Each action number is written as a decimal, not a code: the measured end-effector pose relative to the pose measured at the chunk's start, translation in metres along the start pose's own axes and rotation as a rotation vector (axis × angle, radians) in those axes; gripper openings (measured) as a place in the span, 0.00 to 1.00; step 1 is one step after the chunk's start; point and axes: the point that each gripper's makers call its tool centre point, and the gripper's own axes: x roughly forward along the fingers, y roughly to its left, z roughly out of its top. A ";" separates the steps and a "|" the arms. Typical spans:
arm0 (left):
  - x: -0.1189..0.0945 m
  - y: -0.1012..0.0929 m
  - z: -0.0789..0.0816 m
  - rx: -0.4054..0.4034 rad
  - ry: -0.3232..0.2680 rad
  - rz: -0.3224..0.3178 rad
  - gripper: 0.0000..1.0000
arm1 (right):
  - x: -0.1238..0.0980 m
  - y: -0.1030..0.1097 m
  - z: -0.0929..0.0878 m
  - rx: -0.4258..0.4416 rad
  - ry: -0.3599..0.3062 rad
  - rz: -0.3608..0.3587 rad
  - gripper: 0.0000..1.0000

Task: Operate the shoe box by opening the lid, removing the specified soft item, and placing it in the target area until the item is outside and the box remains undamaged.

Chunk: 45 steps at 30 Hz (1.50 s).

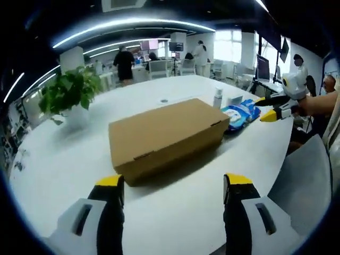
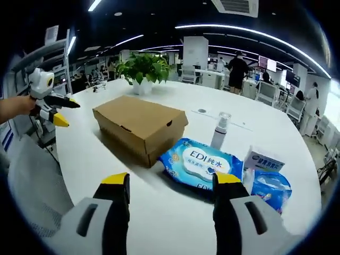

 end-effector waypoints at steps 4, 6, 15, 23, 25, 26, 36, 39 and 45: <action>-0.007 -0.008 -0.001 -0.022 -0.021 0.006 0.82 | -0.015 -0.003 -0.006 0.024 -0.001 -0.020 0.65; -0.010 -0.011 -0.002 -0.023 -0.025 0.011 0.84 | -0.023 -0.005 -0.011 0.031 -0.001 -0.030 0.67; -0.025 -0.019 -0.005 -0.026 -0.039 0.022 0.98 | -0.052 -0.009 -0.026 0.029 0.001 -0.056 0.80; -0.032 -0.025 -0.008 -0.053 -0.050 0.020 1.00 | -0.066 -0.008 -0.035 0.040 0.004 -0.067 0.90; -0.034 -0.027 -0.010 -0.061 -0.055 0.019 1.00 | -0.068 -0.007 -0.036 0.035 0.004 -0.070 0.91; -0.035 -0.027 -0.011 -0.063 -0.055 0.019 1.00 | -0.070 -0.007 -0.037 0.033 0.003 -0.072 0.92; -0.038 -0.024 -0.013 -0.092 -0.066 0.040 1.00 | -0.080 -0.013 -0.043 0.048 -0.014 -0.110 0.96; -0.038 -0.023 -0.012 -0.093 -0.069 0.039 1.00 | -0.081 -0.013 -0.042 0.049 -0.016 -0.114 0.96; -0.038 -0.021 -0.012 -0.086 -0.067 0.040 1.00 | -0.083 -0.014 -0.042 0.057 -0.019 -0.119 0.96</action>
